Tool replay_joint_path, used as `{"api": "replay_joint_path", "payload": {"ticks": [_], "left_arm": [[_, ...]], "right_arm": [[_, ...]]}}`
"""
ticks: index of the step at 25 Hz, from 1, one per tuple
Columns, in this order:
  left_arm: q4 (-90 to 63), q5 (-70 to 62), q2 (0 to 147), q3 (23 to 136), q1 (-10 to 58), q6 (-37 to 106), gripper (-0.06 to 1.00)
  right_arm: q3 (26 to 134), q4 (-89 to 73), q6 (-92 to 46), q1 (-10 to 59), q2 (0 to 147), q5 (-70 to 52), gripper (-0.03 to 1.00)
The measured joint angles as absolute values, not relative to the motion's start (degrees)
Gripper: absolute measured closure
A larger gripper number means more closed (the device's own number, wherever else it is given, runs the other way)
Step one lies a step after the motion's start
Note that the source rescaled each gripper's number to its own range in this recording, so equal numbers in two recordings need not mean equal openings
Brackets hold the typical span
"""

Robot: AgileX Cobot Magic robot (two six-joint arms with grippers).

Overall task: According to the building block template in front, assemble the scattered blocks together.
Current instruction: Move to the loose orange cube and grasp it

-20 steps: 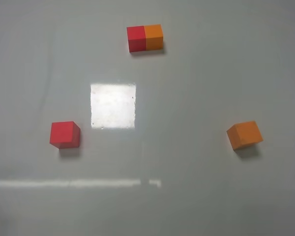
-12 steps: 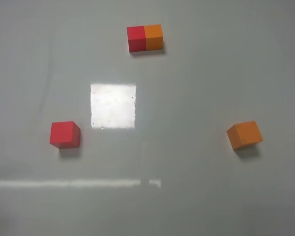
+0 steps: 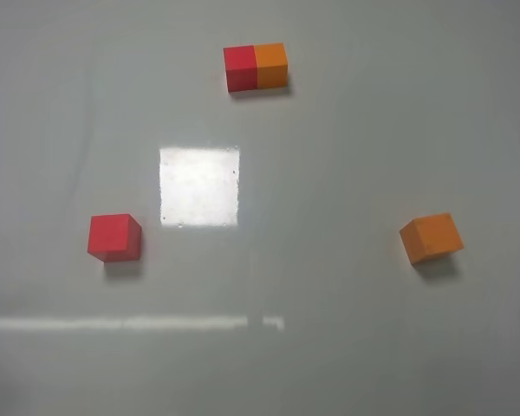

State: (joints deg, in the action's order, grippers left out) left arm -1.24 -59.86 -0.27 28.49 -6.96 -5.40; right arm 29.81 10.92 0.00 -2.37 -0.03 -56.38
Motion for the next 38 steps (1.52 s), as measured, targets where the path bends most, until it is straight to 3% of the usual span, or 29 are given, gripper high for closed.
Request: {"api": "replay_joint_path", "payload": {"ticks": [10, 15, 27, 38], "left_arm": [[-1.24, -59.86, -0.27, 28.49, -6.96, -5.40, 0.27], [-1.20, -59.86, -0.27, 28.49, -6.96, -5.40, 0.27], [-1.20, -59.86, -0.27, 28.49, -6.96, -5.34, 0.27], [-1.20, -59.75, -0.27, 28.49, -6.96, -5.34, 0.27]], "right_arm": [[42.95, 3.65, -31.97, 1.93, 20.27, -55.04, 0.23], [51.08, 4.66, -46.18, 9.80, 32.04, -55.89, 0.01], [55.86, 21.73, -52.65, 28.71, 56.71, -51.58, -0.03], [55.86, 22.34, -55.18, 29.60, 66.63, -42.77, -0.03]]}}
